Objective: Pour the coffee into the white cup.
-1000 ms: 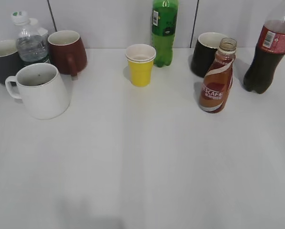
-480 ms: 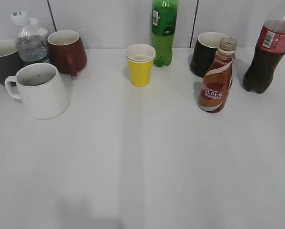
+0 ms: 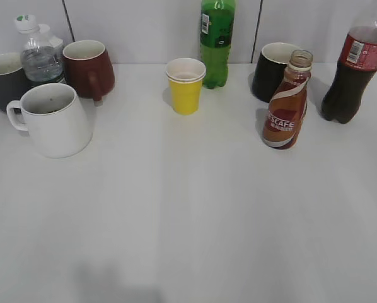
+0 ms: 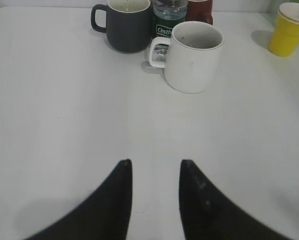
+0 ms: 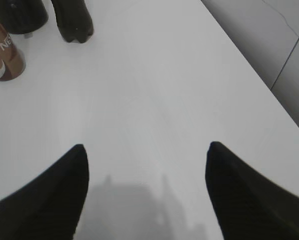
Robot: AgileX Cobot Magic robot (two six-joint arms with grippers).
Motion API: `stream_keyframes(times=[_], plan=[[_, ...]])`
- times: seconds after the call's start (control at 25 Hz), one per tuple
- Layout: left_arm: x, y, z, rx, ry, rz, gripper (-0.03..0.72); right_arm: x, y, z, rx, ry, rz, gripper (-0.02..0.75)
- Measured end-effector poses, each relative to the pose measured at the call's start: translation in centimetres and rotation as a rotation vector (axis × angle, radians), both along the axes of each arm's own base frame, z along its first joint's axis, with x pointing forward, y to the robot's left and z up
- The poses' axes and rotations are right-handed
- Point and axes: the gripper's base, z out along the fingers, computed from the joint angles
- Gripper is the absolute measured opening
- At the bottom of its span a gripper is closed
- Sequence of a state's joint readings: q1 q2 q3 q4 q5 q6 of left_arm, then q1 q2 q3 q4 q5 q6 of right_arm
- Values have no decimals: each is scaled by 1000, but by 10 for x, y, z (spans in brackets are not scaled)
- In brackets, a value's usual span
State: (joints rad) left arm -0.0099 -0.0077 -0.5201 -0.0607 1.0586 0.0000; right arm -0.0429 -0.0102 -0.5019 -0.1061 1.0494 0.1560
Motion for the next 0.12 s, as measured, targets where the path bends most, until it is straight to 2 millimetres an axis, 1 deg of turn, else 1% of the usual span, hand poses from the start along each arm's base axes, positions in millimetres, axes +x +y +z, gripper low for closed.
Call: stream_keyframes(times=[0.12], plan=[[0, 0, 0, 0, 0, 0, 244, 0, 0, 0, 0, 0, 0, 570]])
